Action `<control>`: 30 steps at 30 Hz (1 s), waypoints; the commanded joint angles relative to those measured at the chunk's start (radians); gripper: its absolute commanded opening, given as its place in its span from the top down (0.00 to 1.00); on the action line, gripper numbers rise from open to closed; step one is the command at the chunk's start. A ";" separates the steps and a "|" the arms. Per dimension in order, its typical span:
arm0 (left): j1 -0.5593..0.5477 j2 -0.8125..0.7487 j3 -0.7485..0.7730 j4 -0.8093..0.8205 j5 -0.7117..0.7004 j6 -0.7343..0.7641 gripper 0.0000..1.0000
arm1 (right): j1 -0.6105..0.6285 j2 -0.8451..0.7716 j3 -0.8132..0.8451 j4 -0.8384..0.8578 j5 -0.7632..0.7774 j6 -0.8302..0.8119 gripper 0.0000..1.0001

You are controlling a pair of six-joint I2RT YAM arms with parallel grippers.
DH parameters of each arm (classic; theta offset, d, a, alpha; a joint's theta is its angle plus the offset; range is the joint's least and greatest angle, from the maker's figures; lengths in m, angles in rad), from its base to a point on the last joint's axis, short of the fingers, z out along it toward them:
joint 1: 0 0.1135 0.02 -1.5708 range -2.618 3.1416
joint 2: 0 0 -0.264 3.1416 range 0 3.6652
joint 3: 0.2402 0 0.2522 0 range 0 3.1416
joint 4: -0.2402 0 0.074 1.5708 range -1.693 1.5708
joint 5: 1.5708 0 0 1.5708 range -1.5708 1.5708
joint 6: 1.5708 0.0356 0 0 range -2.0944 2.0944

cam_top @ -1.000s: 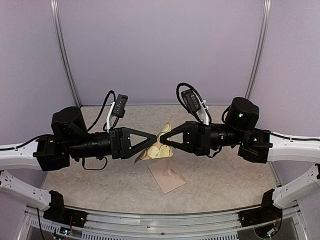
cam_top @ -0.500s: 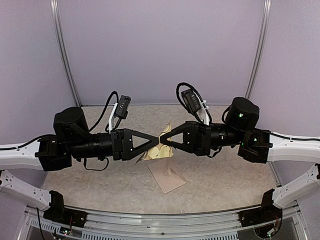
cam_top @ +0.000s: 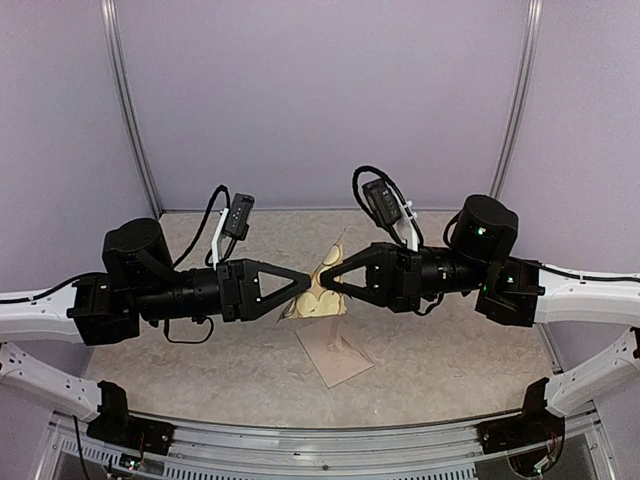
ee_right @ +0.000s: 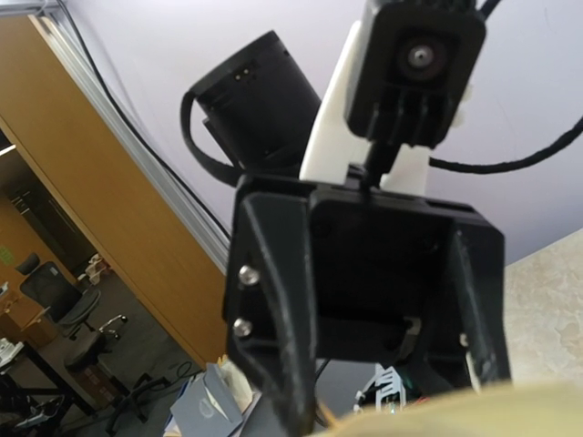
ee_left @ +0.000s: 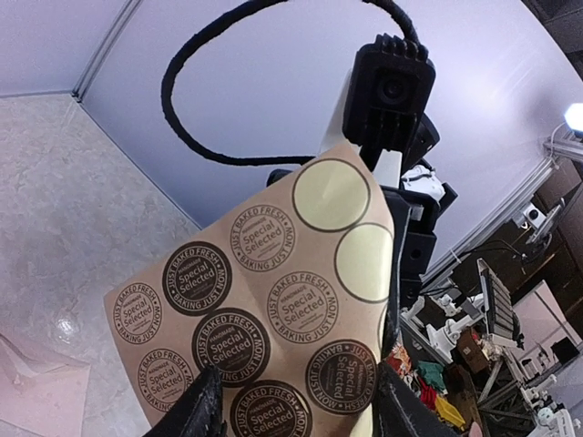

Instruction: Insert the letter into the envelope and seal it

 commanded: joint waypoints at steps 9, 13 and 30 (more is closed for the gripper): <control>0.011 -0.050 -0.035 0.022 -0.032 -0.011 0.57 | -0.003 -0.010 -0.016 0.021 -0.007 -0.008 1.00; 0.009 -0.041 -0.023 0.024 -0.015 -0.007 0.61 | -0.003 -0.012 -0.020 0.018 -0.003 -0.008 1.00; 0.005 -0.031 -0.016 0.039 0.021 0.009 1.00 | -0.015 -0.019 -0.037 -0.018 0.050 -0.008 1.00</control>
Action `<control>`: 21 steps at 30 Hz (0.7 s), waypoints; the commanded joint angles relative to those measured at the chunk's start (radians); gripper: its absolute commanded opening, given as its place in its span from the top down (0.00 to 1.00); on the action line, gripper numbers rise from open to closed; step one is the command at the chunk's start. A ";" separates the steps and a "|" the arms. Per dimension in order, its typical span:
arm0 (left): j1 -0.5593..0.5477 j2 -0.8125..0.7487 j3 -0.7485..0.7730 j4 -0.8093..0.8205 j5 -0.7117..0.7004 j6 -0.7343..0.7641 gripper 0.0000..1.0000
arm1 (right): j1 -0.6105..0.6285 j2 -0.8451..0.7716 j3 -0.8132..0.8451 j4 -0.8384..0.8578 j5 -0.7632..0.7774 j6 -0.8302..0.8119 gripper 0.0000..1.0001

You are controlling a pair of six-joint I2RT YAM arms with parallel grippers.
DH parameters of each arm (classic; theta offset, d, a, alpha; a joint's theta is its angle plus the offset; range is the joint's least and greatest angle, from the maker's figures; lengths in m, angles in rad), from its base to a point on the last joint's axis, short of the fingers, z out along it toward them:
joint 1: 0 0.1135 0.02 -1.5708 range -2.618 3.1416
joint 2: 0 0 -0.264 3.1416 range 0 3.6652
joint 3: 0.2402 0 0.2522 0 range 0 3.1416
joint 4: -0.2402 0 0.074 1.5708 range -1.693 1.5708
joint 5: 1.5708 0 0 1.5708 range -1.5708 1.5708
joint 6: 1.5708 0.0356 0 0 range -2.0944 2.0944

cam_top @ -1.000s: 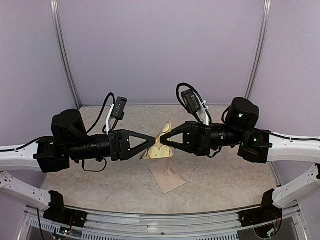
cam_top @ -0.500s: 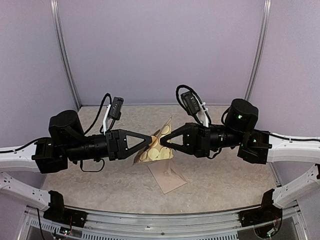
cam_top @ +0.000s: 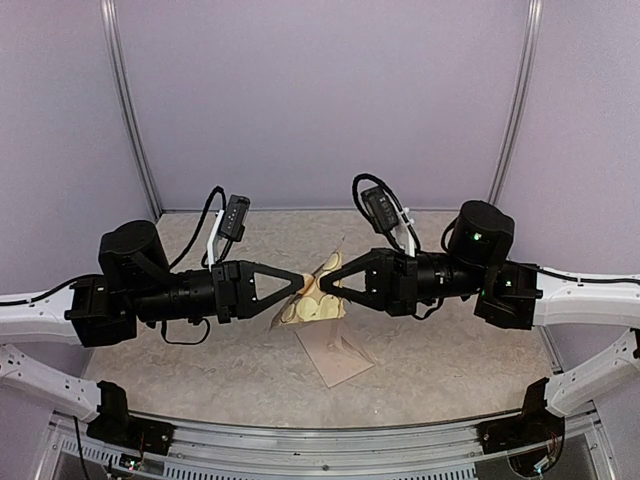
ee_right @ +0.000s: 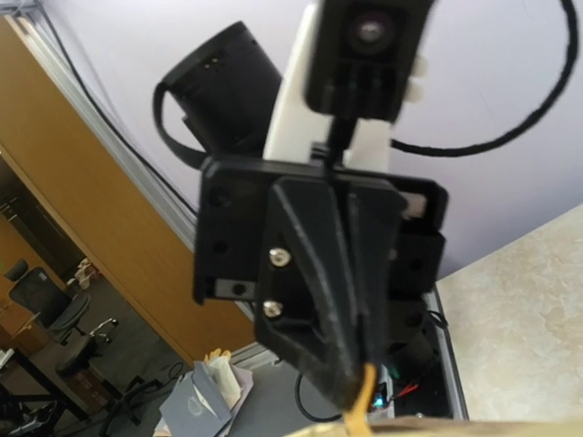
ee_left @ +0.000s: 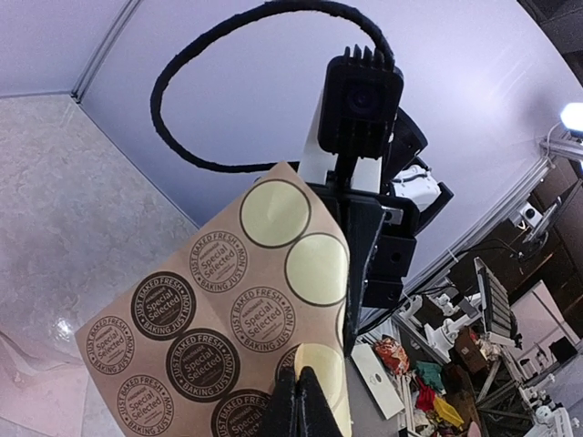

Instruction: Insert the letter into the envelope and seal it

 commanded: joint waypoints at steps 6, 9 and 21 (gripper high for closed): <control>0.000 -0.022 0.001 0.014 -0.046 0.012 1.00 | -0.045 -0.034 -0.042 -0.041 0.075 0.031 1.00; 0.010 -0.050 -0.015 -0.011 -0.106 0.001 1.00 | -0.080 -0.049 -0.073 -0.071 0.105 0.075 1.00; 0.093 -0.074 -0.041 -0.066 -0.119 -0.021 1.00 | -0.367 -0.155 -0.236 -0.230 0.185 0.053 1.00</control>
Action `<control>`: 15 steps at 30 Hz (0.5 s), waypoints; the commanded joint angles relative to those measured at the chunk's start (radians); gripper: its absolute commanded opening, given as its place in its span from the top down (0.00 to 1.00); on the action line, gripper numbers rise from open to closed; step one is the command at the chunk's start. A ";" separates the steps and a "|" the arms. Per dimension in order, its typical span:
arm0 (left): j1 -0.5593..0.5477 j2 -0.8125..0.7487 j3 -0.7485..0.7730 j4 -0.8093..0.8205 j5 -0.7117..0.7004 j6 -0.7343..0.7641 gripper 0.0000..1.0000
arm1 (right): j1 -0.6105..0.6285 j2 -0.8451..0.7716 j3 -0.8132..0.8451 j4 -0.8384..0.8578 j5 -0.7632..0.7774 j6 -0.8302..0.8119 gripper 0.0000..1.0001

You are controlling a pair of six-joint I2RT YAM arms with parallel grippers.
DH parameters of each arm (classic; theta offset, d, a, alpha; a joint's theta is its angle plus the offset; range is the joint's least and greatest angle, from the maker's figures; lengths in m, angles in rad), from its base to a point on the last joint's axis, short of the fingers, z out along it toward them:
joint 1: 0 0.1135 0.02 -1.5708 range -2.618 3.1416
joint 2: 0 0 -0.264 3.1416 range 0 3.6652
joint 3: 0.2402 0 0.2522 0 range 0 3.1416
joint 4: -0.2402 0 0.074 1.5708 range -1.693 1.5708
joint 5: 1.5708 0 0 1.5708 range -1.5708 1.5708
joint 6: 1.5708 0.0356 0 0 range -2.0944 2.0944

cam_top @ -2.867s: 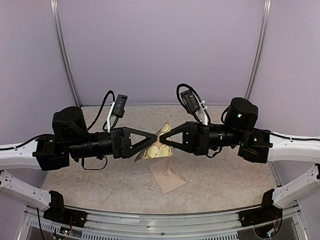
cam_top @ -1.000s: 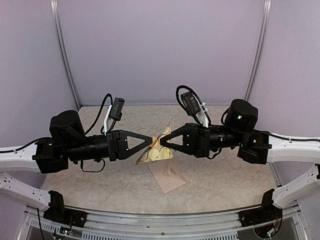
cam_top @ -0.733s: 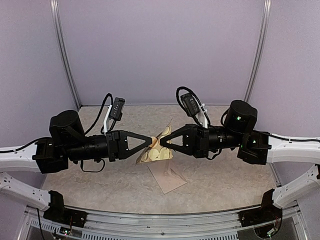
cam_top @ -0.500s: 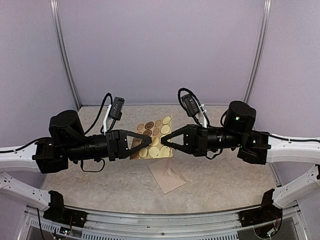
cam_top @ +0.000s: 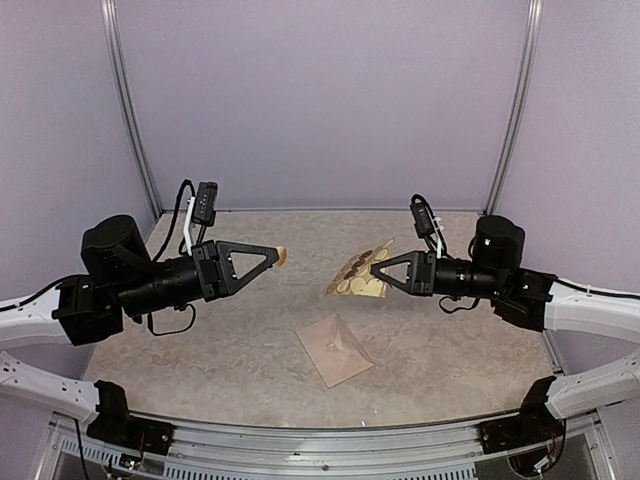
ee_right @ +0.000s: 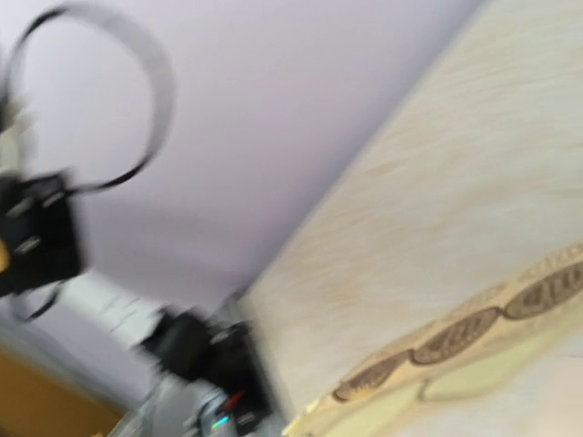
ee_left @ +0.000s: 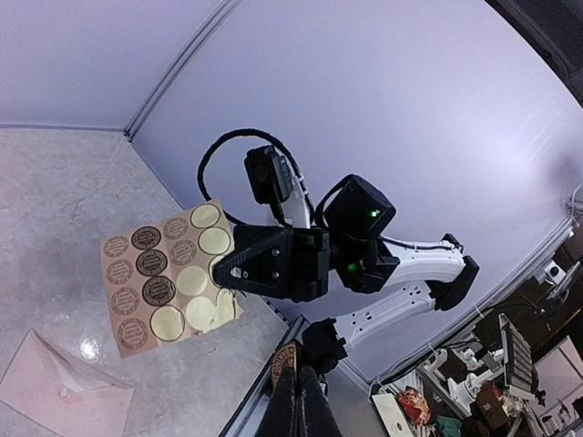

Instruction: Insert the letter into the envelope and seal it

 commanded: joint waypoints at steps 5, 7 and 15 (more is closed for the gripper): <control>0.036 0.062 -0.012 -0.064 0.012 0.009 1.00 | -0.266 -0.017 -0.121 -0.152 0.039 -0.072 1.00; 0.037 0.082 -0.014 -0.059 0.025 0.015 1.00 | -0.312 0.009 -0.156 -0.165 0.036 -0.083 1.00; 0.021 0.105 -0.034 0.012 0.141 0.036 1.00 | -0.369 -0.050 -0.128 -0.552 0.346 -0.123 0.15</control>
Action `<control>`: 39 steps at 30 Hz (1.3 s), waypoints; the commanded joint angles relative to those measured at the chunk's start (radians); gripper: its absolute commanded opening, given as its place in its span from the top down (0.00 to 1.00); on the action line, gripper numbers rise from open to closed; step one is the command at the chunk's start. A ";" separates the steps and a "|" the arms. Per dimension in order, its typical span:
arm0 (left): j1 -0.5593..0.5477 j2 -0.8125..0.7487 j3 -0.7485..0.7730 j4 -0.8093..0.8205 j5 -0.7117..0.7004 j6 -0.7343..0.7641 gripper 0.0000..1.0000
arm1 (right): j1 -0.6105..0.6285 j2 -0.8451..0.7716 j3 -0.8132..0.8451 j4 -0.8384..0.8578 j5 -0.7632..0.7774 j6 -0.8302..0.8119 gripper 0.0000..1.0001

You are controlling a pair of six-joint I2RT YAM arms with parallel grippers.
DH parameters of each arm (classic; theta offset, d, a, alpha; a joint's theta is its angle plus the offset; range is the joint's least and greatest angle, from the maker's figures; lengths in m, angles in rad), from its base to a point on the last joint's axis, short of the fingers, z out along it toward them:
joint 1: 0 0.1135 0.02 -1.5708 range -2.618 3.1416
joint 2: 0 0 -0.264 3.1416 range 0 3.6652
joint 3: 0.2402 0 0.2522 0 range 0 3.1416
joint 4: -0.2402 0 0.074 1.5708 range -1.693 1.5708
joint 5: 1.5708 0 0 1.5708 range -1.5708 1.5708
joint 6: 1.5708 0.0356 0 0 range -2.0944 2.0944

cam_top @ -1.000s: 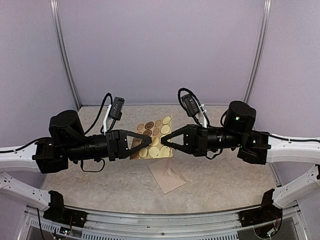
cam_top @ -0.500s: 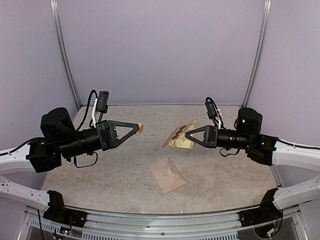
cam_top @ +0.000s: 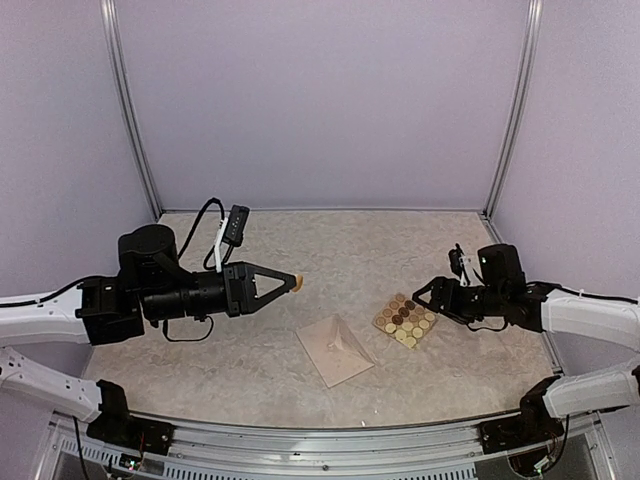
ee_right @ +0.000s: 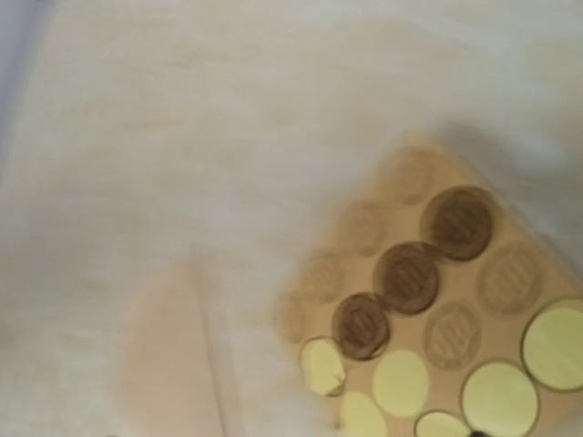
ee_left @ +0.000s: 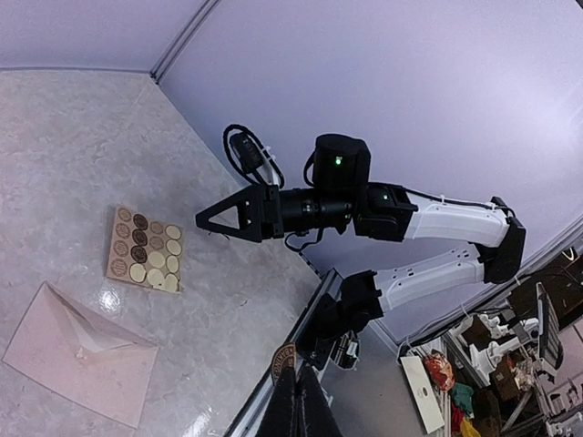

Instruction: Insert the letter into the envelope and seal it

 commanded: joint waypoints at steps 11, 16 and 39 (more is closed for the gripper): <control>-0.086 0.061 0.012 0.146 0.225 0.036 1.00 | 0.138 -0.258 0.114 0.016 -0.328 -0.083 0.24; -0.094 0.056 0.010 0.057 0.064 0.042 1.00 | 0.263 -0.233 0.118 0.139 -0.213 -0.039 0.29; -0.085 0.096 0.015 0.185 0.261 -0.008 1.00 | 0.543 0.093 0.221 0.603 -0.475 -0.007 0.38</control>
